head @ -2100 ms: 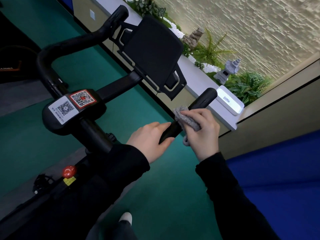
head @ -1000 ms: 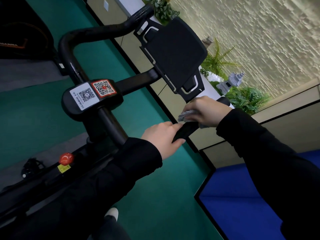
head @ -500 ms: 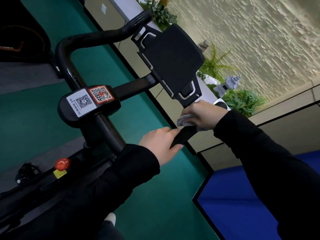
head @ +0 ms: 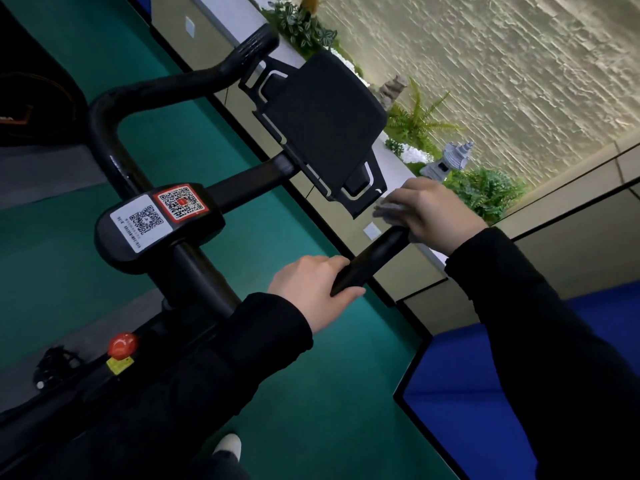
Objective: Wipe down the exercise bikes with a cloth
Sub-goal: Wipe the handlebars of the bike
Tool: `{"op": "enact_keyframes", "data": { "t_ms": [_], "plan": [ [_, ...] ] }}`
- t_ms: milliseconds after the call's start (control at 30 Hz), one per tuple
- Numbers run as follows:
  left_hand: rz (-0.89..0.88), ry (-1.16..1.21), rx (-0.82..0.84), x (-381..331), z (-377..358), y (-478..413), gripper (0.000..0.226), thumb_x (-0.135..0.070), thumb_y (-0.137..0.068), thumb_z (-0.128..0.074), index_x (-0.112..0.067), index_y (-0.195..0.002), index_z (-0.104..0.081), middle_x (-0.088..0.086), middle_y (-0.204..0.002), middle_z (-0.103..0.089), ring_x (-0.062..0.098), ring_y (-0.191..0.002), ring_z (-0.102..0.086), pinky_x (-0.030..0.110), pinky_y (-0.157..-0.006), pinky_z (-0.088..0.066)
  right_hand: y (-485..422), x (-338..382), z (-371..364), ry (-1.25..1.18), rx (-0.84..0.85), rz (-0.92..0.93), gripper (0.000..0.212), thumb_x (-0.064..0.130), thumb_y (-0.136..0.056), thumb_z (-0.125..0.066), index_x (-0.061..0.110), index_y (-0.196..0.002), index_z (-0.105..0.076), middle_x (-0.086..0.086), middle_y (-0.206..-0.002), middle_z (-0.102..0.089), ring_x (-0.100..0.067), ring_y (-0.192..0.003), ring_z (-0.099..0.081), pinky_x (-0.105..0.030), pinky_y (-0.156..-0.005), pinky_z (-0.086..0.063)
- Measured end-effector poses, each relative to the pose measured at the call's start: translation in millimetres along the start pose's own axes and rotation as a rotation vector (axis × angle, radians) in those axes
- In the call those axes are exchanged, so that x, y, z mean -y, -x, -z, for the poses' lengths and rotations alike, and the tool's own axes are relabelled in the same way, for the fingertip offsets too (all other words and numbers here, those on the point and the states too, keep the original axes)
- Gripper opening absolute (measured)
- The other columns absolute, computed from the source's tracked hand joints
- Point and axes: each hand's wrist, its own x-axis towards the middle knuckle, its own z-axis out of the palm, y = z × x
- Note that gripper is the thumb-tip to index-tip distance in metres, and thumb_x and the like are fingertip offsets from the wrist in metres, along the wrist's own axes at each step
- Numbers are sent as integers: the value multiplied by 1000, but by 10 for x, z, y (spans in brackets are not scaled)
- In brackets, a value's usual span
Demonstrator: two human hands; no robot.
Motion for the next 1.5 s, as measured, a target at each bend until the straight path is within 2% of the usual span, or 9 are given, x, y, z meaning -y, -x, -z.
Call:
{"op": "enact_keyframes", "data": {
  "t_ms": [200, 367, 500, 633, 833, 1067, 1233, 1333, 1500],
  "plan": [
    [-3, -28, 0, -123, -3, -185, 53, -57, -87, -49, -27, -131, -45, -3, -117, -56, 20, -108, -54, 34, -83, -47, 187, 95, -273, -38, -183, 69, 16, 6, -87, -63, 1, -100, -69, -18, -89, -63, -36, -82, -58, -36, -72, -41],
    [-11, 33, 4, -132, -58, -257, 44, -43, -88, -55, -28, -129, -50, -2, -114, -56, 20, -107, -53, 36, -87, -47, 410, 187, -662, -9, -661, -177, 22, -6, -81, -63, 0, -102, -68, -16, -100, -64, -32, -99, -50, -42, -85, -39],
    [-12, 94, -15, -105, -109, -232, 44, -40, -88, -56, -27, -130, -51, -2, -111, -56, 20, -101, -55, 35, -85, -47, 537, 362, -887, -109, -840, -359, 33, -3, -82, -51, 2, -110, -67, -19, -109, -60, -28, -105, -40, -36, -89, -37],
    [-23, 108, -10, -91, -112, -232, 44, -38, -88, -57, -24, -130, -51, 0, -112, -56, 22, -102, -56, 38, -86, -47, 550, 598, -1015, -309, -1000, -539, 30, -11, -81, -57, 0, -107, -68, -21, -102, -57, -29, -97, -49, -28, -83, -43],
    [-26, 112, -30, -85, -111, -233, 44, -37, -87, -58, -24, -129, -53, -2, -112, -56, 21, -105, -55, 37, -88, -47, 579, 962, -1192, -635, -1096, -745, 17, -8, -81, -63, -1, -96, -67, -18, -96, -57, -9, -92, -52, -13, -83, -42],
    [-45, 84, -54, -64, -122, -242, 42, -33, -87, -59, -25, -127, -55, -3, -107, -58, 18, -97, -54, 26, -81, -41, 413, 929, -1119, -817, -1237, -977, 10, 2, -84, -57, 0, -94, -60, -13, -94, -57, -4, -85, -50, -7, -79, -36],
    [-48, 79, -64, -52, -128, -236, 42, -35, -86, -60, -25, -127, -56, -5, -104, -58, 16, -94, -54, 23, -79, -40, 471, 982, -1171, -990, -1226, -1060, 9, 9, -88, -60, 4, -95, -59, -14, -92, -63, -23, -89, -60, -32, -79, -47],
    [-45, 77, -64, -55, -126, -234, 41, -37, -86, -60, -27, -126, -57, -7, -100, -57, 15, -89, -54, 27, -79, -44, 411, 723, -1025, -1097, -1292, -1136, 7, 8, -90, -59, 13, -94, -58, 1, -86, -62, -8, -81, -58, -25, -75, -48],
    [-39, 86, -70, -46, -127, -240, 39, -37, -86, -60, -29, -124, -57, -10, -98, -56, 11, -87, -53, 22, -77, -40, 251, 592, -924, -1186, -1347, -1137, 6, 6, -93, -53, 10, -96, -56, -5, -86, -59, -16, -79, -55, -31, -76, -47]
  ]
}}
